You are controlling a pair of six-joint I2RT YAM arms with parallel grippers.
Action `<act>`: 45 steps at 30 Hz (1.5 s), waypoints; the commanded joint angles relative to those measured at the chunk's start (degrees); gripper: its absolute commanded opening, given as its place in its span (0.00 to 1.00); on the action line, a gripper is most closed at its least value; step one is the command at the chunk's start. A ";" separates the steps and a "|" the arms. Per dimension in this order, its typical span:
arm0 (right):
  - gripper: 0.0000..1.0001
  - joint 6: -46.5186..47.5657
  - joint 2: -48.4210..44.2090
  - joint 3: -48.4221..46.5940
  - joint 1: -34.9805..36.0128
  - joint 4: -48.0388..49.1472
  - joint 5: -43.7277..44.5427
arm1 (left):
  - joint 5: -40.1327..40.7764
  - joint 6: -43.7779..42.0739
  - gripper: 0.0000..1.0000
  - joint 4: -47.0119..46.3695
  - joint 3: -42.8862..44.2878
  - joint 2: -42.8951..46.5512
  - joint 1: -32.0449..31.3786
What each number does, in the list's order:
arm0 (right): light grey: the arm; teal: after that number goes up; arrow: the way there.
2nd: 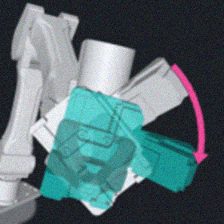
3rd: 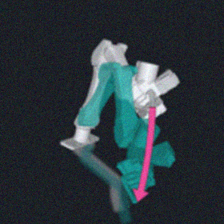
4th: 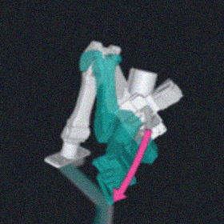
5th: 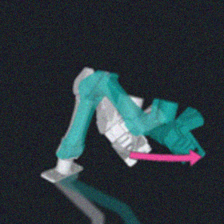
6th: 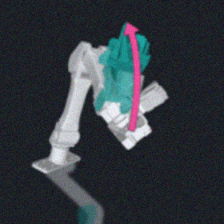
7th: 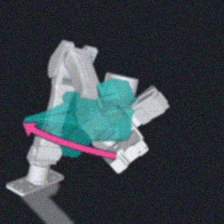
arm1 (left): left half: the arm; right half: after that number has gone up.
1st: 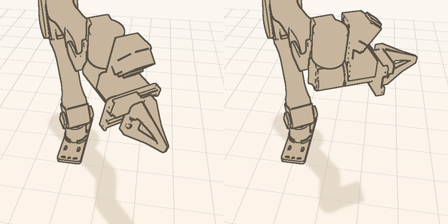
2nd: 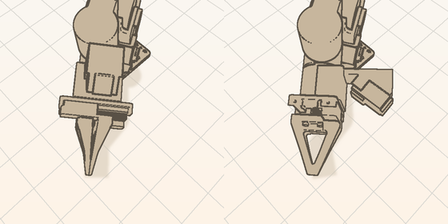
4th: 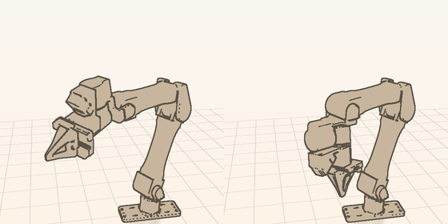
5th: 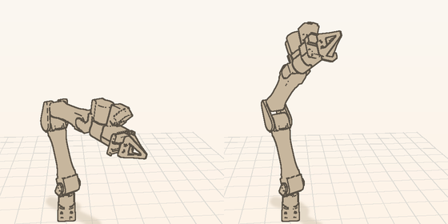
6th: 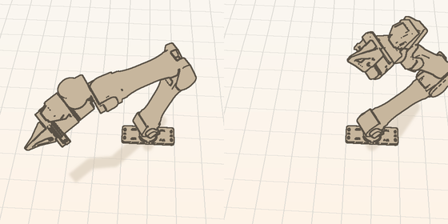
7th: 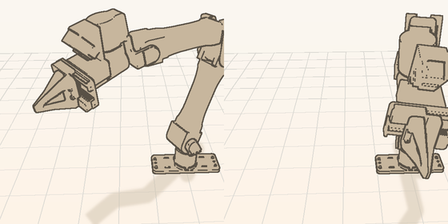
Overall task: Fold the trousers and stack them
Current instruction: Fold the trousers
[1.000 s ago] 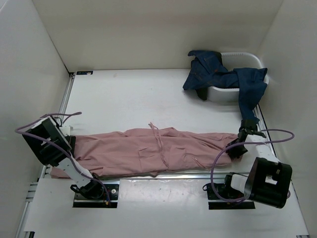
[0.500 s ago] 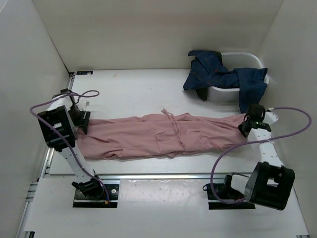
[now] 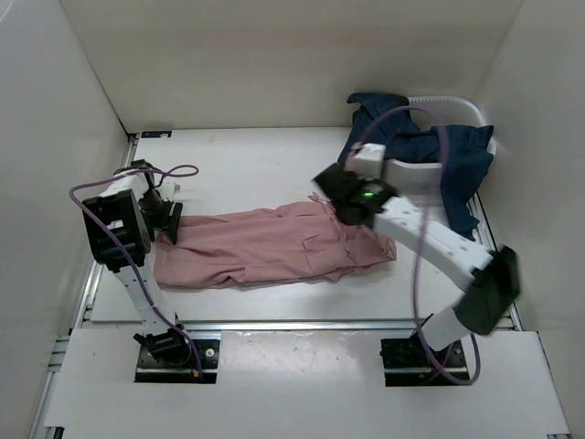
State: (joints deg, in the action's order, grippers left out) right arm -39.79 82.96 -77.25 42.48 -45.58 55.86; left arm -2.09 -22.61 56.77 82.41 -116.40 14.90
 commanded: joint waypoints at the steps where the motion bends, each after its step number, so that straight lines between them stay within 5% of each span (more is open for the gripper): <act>1: 0.00 -15.45 11.58 -7.53 10.06 -17.77 9.97 | -2.74 0.73 0.80 -1.84 -1.64 -0.76 -0.21; 6: 0.00 -24.19 29.00 -24.58 21.84 -25.17 11.38 | -3.36 0.73 0.80 -2.98 -1.64 -0.23 -1.54; 15: 0.00 -31.84 37.53 -23.73 26.60 -15.95 4.26 | -1.79 1.78 0.80 -2.98 -1.11 -0.23 -3.91; 21: 0.01 -28.77 44.74 -33.39 28.80 -12.17 4.09 | -0.73 1.78 0.80 -2.98 1.17 -0.23 -3.91; 22: 0.08 -27.81 45.88 -34.18 28.80 -10.16 3.39 | -0.73 1.78 0.80 -2.98 1.69 -0.23 -3.91; 23: 0.32 -26.75 45.89 -34.19 28.80 -9.36 2.60 | -0.73 1.78 0.80 -2.98 1.70 -0.23 -3.91; 26: 0.69 -23.16 46.68 -34.19 28.80 -7.25 0.05 | -0.20 1.78 0.80 -2.46 2.31 0.29 -3.91; 31: 0.85 -1.25 39.33 -33.49 32.04 0.83 -3.82 | 1.64 1.26 0.82 -1.32 4.16 1.52 -3.91; 35: 0.86 12.34 28.77 -29.89 34.78 10.60 -11.98 | 3.83 1.25 0.84 -0.79 7.41 2.58 -3.91; 42: 0.78 15.80 11.82 -21.73 32.51 9.30 -17.97 | 5.68 2.31 0.92 -0.79 13.55 6.96 -2.16; 45: 0.45 9.40 6.54 -12.97 24.61 6.31 -16.48 | 7.01 2.31 0.92 -0.26 16.97 8.99 -2.15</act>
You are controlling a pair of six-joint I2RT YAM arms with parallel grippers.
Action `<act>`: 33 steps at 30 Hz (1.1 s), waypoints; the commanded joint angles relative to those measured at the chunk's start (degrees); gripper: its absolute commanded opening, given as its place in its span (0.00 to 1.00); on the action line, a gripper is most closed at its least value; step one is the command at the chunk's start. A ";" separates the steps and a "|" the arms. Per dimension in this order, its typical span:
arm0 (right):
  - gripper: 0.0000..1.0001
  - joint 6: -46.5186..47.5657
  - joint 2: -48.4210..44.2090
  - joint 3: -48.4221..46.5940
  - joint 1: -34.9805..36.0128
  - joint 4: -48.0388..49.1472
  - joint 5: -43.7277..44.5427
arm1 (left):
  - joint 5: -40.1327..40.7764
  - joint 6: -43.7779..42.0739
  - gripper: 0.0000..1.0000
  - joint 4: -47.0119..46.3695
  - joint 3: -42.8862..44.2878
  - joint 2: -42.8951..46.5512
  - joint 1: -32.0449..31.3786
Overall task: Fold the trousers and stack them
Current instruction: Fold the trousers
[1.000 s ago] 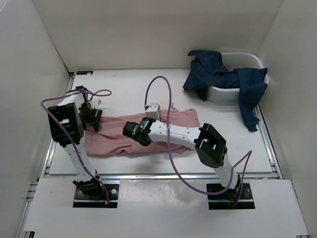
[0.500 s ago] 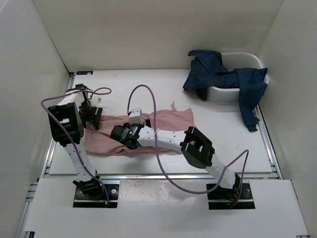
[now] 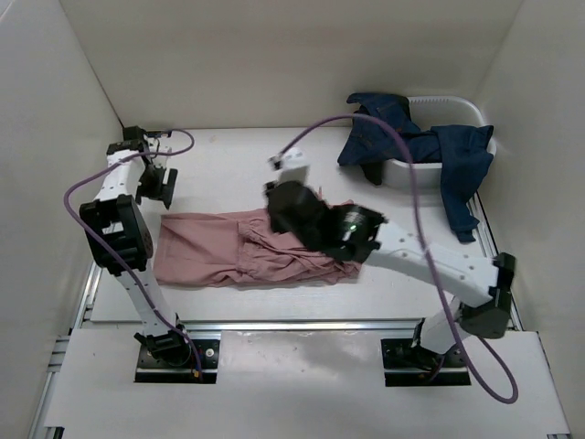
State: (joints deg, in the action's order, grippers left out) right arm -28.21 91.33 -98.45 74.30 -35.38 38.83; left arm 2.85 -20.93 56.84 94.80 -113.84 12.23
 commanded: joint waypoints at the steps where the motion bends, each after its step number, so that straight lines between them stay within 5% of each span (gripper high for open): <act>1: 0.24 -3.77 -2.99 11.06 -10.03 -3.91 -1.54 | 2.85 0.63 0.94 -0.33 5.73 6.96 0.52; 4: 0.00 -4.84 -5.55 21.15 -21.63 0.20 -8.92 | 3.39 -0.87 0.94 2.92 11.42 8.19 -0.01; 9: 0.00 -3.97 -6.87 30.50 -35.00 6.53 -25.27 | -14.91 -4.29 0.90 16.35 21.82 8.72 -6.59; 12: 0.17 -3.96 -9.06 35.24 -38.08 8.65 -28.54 | -17.43 -3.68 0.94 18.57 14.03 9.52 -16.07; 16: 0.21 -3.96 -9.59 39.73 -42.03 9.88 -30.74 | -24.02 -2.45 0.94 17.35 6.37 6.36 -26.70; 29: 0.22 -3.96 -10.12 42.91 -43.98 11.12 -31.89 | -19.90 0.19 0.94 14.79 1.53 -0.94 -31.82; 32: 0.22 -3.96 -9.06 43.43 -43.98 11.12 -31.36 | -24.28 -0.34 0.79 14.79 1.00 -1.47 -32.36; 33: 0.23 -3.96 -8.45 43.44 -43.98 11.12 -31.36 | -24.30 -0.34 0.60 15.40 1.00 -1.99 -33.66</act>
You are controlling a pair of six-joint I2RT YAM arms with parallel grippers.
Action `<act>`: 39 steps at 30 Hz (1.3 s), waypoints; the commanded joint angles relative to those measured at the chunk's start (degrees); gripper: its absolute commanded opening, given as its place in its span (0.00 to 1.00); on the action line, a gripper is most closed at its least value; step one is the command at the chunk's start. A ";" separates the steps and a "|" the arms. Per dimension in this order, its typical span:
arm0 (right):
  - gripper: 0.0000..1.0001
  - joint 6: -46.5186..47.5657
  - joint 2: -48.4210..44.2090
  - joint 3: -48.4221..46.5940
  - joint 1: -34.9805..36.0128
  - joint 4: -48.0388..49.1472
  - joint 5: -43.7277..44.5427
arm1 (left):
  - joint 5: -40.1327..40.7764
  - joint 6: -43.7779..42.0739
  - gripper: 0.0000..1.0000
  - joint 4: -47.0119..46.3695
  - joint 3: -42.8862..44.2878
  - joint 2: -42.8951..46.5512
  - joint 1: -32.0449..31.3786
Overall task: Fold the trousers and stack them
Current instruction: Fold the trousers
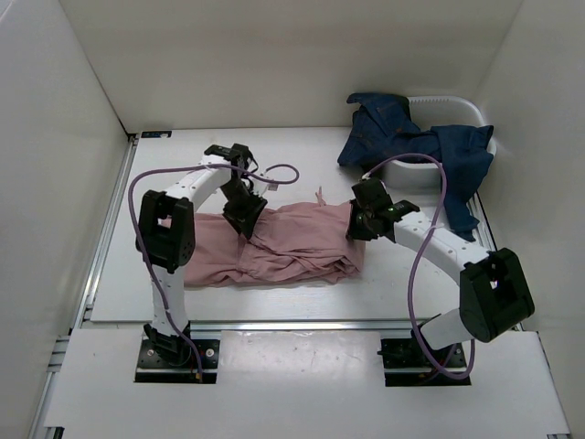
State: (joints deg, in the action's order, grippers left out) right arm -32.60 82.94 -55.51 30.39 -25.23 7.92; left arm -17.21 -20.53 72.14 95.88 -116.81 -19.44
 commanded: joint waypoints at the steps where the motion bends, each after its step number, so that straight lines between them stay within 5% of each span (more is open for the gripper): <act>1: 0.23 0.43 0.55 1.01 -0.07 0.98 -0.45 | -4.23 -1.43 0.51 0.11 -0.07 0.97 -2.53; 2: 0.23 -0.09 0.56 1.01 -0.07 0.98 -0.45 | -4.84 -1.96 0.42 0.11 0.53 0.97 -2.53; 3: 0.23 -0.10 1.17 1.80 -0.07 0.98 -1.15 | -5.37 -1.97 0.20 0.72 0.54 0.37 -3.05; 4: 0.23 -0.10 1.18 1.80 -0.07 1.50 -1.16 | -5.90 -1.97 0.14 1.24 0.54 0.36 -3.06; 11: 0.23 -0.62 1.70 3.39 -0.07 1.50 -1.68 | -9.77 -6.18 0.14 3.10 0.99 5.18 -0.07; 16: 0.23 0.43 0.65 6.28 -0.07 0.37 -1.68 | -4.07 -16.19 0.14 3.10 -11.45 15.19 -3.83; 21: 0.20 0.43 1.97 7.69 -0.07 -0.17 -1.16 | -1.42 -18.05 0.14 3.10 -23.62 13.99 -7.72; 29: 0.20 0.96 5.48 7.17 -0.07 -1.84 1.22 | -2.56 -14.09 0.17 3.10 -18.72 9.07 -1.58; 30: 0.26 1.66 5.48 7.17 -0.07 -1.84 1.22 | -3.09 -14.09 0.37 3.10 -17.92 9.06 -1.04; 32: 0.36 3.06 2.24 7.17 -0.07 -1.84 1.22 | -4.84 -14.79 0.55 3.10 -16.87 9.06 0.10; 34: 0.68 4.99 -4.31 6.64 -0.07 -2.53 2.35 | -4.85 -16.54 0.59 3.10 -15.81 12.12 0.11; 39: 0.84 5.62 -12.88 5.94 -0.07 -4.38 2.89 | -2.75 -16.56 0.63 3.10 -12.99 12.84 1.24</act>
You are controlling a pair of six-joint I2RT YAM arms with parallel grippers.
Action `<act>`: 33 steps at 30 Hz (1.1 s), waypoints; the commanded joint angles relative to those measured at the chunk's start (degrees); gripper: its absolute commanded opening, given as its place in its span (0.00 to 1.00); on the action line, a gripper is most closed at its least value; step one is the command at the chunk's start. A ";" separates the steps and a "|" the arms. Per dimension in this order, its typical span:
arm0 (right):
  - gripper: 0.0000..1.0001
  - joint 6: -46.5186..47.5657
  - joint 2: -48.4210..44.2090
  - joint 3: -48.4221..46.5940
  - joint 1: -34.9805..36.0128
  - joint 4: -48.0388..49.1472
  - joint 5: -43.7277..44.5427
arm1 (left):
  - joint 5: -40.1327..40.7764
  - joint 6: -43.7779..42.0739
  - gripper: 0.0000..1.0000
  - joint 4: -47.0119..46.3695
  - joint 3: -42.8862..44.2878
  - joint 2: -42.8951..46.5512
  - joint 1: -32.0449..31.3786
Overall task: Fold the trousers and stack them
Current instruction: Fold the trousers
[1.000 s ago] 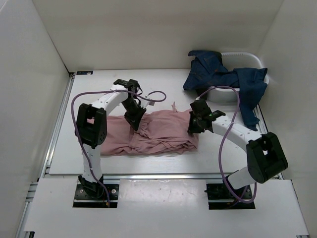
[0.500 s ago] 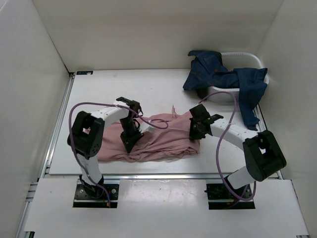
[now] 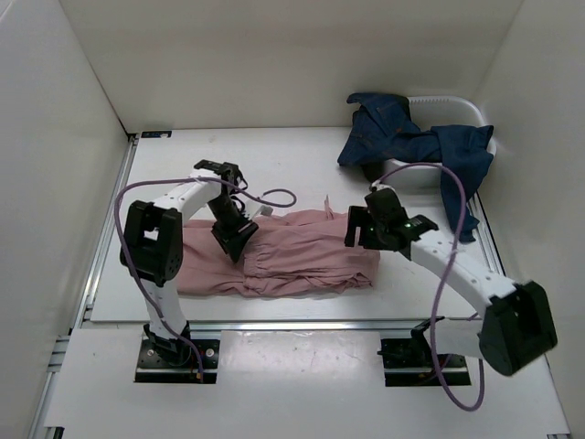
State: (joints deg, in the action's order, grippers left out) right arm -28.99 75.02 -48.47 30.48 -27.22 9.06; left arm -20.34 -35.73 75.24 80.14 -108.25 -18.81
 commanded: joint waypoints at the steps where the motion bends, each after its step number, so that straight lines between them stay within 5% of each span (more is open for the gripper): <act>1: 0.86 2.01 -5.85 -1.10 -0.85 -2.40 1.75 | 0.91 -0.76 0.63 -0.01 4.22 4.27 0.61; 5: 0.95 0.87 -6.74 -0.15 -6.47 -1.27 -0.52 | 0.22 1.88 0.63 -0.01 9.22 2.79 0.61; 7: 0.98 2.78 -3.42 3.36 -11.55 2.59 -11.52 | -1.89 2.41 0.63 -0.01 11.69 1.29 0.61; 17: 0.95 6.06 13.65 6.45 -15.09 20.36 -30.84 | -1.73 7.24 0.63 -3.25 11.98 -4.69 -0.79; 18: 0.91 5.44 14.44 6.98 -15.10 22.19 -32.34 | -1.11 7.25 0.63 -3.78 11.97 -5.22 -0.79; 21: 0.44 4.13 16.47 7.77 -15.10 22.21 -35.33 | 0.20 8.56 0.63 -4.49 10.57 -5.22 -0.79; 22: 0.13 4.12 16.47 7.77 -15.10 21.60 -35.34 | 0.21 8.57 0.63 -5.01 10.56 -5.22 -0.79; 23: 0.04 3.34 16.47 7.77 -16.58 21.60 -35.34 | 1.43 8.57 0.63 -5.02 10.56 -5.22 -0.79; 27: 0.00 2.19 10.17 6.56 -22.12 15.91 -35.08 | 2.15 11.12 0.66 -4.23 16.70 -3.20 2.79; 30: 0.00 6.47 5.07 0.24 -27.04 0.11 -26.60 | 1.79 11.64 0.78 -3.17 21.02 -1.79 5.27; 33: 0.00 11.57 1.80 -11.79 -28.55 -15.46 -18.76 | 4.16 11.64 0.78 -4.04 17.78 -0.30 6.06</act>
State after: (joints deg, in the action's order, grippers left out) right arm -23.27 81.87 -49.93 2.98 -28.08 -18.37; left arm -17.98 -24.97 70.89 98.72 -112.49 -13.78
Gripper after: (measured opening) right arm 0.068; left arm 0.778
